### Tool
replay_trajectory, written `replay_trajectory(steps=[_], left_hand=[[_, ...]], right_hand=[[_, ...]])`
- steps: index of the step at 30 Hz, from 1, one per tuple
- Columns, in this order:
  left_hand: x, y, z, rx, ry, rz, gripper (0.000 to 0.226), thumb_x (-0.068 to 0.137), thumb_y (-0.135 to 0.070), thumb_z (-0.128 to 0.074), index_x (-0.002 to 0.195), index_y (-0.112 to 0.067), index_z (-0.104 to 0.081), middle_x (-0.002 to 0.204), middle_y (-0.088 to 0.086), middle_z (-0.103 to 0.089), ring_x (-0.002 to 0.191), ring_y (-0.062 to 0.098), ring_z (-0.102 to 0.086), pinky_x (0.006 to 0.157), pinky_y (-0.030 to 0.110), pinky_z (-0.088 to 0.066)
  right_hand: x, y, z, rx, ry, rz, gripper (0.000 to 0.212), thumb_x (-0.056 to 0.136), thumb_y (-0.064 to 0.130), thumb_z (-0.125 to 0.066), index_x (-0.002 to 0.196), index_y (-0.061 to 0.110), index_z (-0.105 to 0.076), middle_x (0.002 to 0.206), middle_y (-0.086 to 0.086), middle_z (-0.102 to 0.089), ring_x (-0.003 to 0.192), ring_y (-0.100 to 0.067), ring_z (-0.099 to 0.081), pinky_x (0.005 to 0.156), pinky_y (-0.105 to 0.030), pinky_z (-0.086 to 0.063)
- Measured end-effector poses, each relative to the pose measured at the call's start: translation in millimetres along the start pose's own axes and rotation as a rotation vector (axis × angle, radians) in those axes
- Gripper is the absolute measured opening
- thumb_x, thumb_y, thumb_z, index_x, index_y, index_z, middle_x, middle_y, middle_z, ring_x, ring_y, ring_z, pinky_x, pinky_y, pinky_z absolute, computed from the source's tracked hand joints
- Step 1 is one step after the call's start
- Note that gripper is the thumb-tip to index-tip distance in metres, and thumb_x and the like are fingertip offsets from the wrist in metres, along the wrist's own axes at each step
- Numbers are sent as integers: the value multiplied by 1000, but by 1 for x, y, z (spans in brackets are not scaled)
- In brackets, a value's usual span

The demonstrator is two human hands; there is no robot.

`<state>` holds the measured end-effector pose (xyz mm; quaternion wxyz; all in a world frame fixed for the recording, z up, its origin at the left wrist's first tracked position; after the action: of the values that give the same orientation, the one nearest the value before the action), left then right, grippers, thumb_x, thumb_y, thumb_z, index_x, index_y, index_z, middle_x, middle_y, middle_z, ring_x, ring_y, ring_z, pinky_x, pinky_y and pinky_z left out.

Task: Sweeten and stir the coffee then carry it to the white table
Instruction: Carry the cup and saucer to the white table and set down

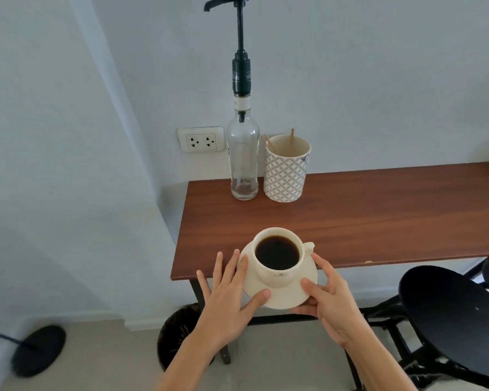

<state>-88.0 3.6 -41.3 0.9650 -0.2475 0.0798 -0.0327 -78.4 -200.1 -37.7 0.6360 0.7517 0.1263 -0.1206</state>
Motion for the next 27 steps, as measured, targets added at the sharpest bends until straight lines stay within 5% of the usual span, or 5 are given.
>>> replay_trajectory(steps=[4, 8, 14, 18, 27], left_hand=[[-30, -10, -5, -146, -130, 87, 75, 103, -61, -33, 163, -40, 6, 173, -17, 10, 158, 11, 27, 116, 42, 34], [-66, -20, 0, -485, -326, 94, 61, 104, -44, -46, 155, -48, -15, 162, -24, -25, 156, 5, -18, 131, 37, -12], [-136, -16, 10, -970, -535, 192, 55, 100, -17, -64, 137, -51, -40, 142, -13, -53, 119, 10, -65, 90, 20, -60], [-197, 3, 14, -1038, -662, 300, 71, 96, -10, -71, 153, -36, -36, 137, -4, -59, 79, 4, -71, 63, 21, -56], [-385, 47, 17, -978, -943, 458, 87, 90, -8, -79, 162, -23, -32, 151, 0, -52, 83, 10, -73, 66, 22, -58]], right_hand=[[-7, 11, 5, -36, 138, 3, 58, 96, 1, -57, 143, 29, -39, 118, -17, -66, 86, -35, -75, 62, -45, -63], [-17, 24, -2, -81, 280, 30, 57, 96, -2, -55, 144, 24, -40, 116, -14, -66, 84, -39, -74, 64, -48, -63], [-52, 29, -38, -127, 500, 6, 53, 97, -3, -52, 143, 22, -42, 108, -22, -71, 79, -39, -75, 59, -43, -64], [-88, 21, -75, -153, 645, -14, 53, 97, -4, -51, 142, 23, -43, 115, -23, -68, 78, -36, -76, 56, -39, -64], [-217, -33, -172, -227, 959, -64, 52, 97, -4, -51, 141, 23, -43, 103, -16, -71, 78, -34, -76, 61, -42, -64]])
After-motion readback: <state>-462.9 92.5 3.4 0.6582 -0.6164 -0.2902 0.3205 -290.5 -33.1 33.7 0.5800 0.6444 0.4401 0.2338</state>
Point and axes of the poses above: each hand's wrist, its own x-axis towards the middle knuckle, its own z-axis out of the back of the hand, y = z × x, the point moved 2 cm from there along x, towards the middle knuckle
